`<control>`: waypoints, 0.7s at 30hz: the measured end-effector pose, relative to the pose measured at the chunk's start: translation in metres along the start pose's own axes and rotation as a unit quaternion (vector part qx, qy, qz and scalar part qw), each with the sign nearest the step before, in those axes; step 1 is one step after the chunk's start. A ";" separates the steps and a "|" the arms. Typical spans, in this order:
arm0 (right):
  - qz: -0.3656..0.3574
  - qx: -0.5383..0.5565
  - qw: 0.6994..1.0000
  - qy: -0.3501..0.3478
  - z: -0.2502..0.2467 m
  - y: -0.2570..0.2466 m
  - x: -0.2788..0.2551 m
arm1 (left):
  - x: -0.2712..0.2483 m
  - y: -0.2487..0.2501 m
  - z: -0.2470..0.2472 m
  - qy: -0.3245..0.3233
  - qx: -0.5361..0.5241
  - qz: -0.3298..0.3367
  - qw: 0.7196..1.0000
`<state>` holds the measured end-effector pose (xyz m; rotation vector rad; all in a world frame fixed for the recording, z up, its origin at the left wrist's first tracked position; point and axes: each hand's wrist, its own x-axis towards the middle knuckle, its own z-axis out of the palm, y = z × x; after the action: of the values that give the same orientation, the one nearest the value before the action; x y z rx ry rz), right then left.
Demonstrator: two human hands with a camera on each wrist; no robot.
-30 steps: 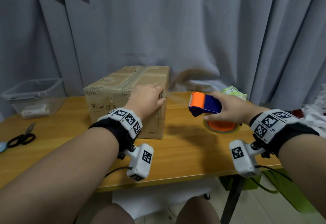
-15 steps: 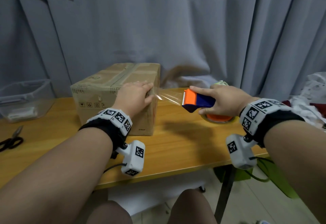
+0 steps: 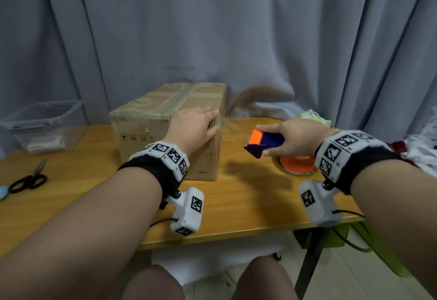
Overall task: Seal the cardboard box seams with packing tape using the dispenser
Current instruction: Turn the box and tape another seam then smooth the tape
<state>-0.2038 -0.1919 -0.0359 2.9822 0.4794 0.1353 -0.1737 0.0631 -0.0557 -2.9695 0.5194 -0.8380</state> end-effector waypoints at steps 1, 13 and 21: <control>0.003 0.007 1.000 -0.015 -0.006 -0.003 0.003 | 0.000 0.000 0.000 -0.002 0.000 0.000 1.000; 0.105 -0.013 0.993 -0.048 -0.003 -0.061 0.038 | -0.001 -0.002 -0.001 -0.003 0.011 0.020 1.000; 0.159 0.338 0.925 0.076 0.007 -0.017 0.024 | -0.007 -0.003 0.001 0.027 0.011 0.026 0.999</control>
<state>-0.1860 -0.1689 -0.0437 3.7347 0.0384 0.2817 -0.1780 0.0685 -0.0603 -2.9074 0.5831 -0.9143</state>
